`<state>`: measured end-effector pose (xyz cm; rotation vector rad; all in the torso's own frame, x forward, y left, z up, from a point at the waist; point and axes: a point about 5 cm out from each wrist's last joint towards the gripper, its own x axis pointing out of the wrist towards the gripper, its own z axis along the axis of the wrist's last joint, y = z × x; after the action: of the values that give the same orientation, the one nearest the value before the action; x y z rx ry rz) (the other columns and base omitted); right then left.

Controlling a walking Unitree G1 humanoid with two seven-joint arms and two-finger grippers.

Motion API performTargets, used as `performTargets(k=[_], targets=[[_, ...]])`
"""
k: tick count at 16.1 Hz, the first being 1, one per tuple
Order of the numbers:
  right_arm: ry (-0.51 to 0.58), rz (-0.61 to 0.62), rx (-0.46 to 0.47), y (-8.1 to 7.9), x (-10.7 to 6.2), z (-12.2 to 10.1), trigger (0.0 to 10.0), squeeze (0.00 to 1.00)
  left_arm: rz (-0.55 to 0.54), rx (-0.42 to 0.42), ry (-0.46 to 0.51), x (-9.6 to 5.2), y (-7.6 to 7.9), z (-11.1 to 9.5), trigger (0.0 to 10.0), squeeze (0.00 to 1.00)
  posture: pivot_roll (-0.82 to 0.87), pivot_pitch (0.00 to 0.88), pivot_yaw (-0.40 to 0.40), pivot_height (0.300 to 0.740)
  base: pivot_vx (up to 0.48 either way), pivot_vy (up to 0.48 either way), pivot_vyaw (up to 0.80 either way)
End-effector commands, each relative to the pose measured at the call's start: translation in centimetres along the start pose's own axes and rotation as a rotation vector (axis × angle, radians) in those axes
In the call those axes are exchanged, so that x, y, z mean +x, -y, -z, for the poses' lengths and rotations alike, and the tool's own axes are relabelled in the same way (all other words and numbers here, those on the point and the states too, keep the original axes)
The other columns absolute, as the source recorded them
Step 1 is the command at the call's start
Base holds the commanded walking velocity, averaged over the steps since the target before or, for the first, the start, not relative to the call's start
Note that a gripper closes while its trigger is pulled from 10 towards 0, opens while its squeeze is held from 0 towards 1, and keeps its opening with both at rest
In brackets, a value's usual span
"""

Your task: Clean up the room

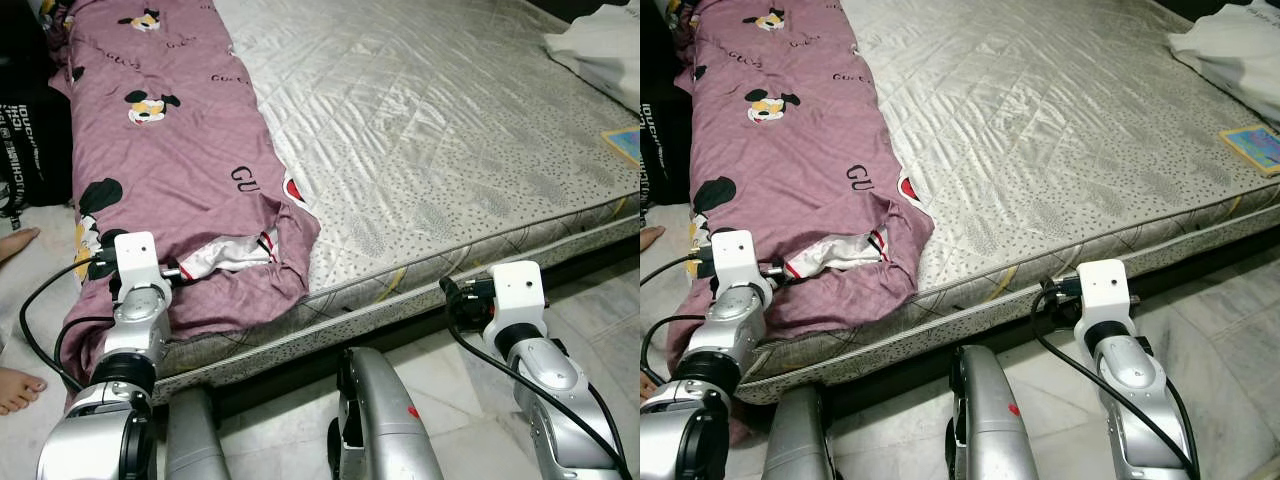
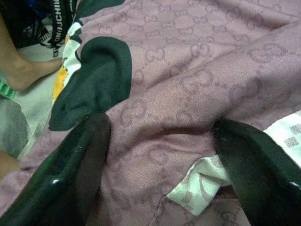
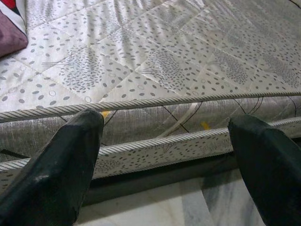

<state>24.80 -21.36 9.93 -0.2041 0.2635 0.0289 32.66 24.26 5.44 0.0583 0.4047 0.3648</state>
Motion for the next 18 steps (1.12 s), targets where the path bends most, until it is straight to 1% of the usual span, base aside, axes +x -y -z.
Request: performTargets(k=[1, 5, 13, 18], targets=[[-0.009, 0.004, -0.008, 0.0, 0.1, 0.2, 10.0, 0.00, -0.004, -0.006, -0.018, 0.1, -0.3, 0.1, 0.0, 0.00, -0.09, 0.059, -0.033, 0.536, 0.000, 0.000, 0.00], [-0.008, -0.002, -0.014, -0.3, 0.4, 0.1, 10.0, 0.00, 0.046, 0.000, -0.049, 0.2, 0.0, 0.6, 0.0, 0.00, -0.09, 0.055, -0.035, 0.536, 0.000, 0.000, 0.00], [-0.010, -0.005, -0.023, -0.3, 0.6, 0.2, 10.0, 0.00, 0.086, 0.001, -0.050, 0.2, 0.5, 0.7, 0.0, 0.00, -0.09, 0.051, -0.038, 0.536, 0.000, 0.000, 0.00], [-0.010, -0.003, -0.028, -0.3, 0.6, 0.2, 10.0, 0.00, 0.141, 0.007, -0.042, 0.0, 1.5, 1.0, 0.0, 0.00, -0.09, 0.051, -0.039, 0.536, 0.000, 0.000, 0.00]])
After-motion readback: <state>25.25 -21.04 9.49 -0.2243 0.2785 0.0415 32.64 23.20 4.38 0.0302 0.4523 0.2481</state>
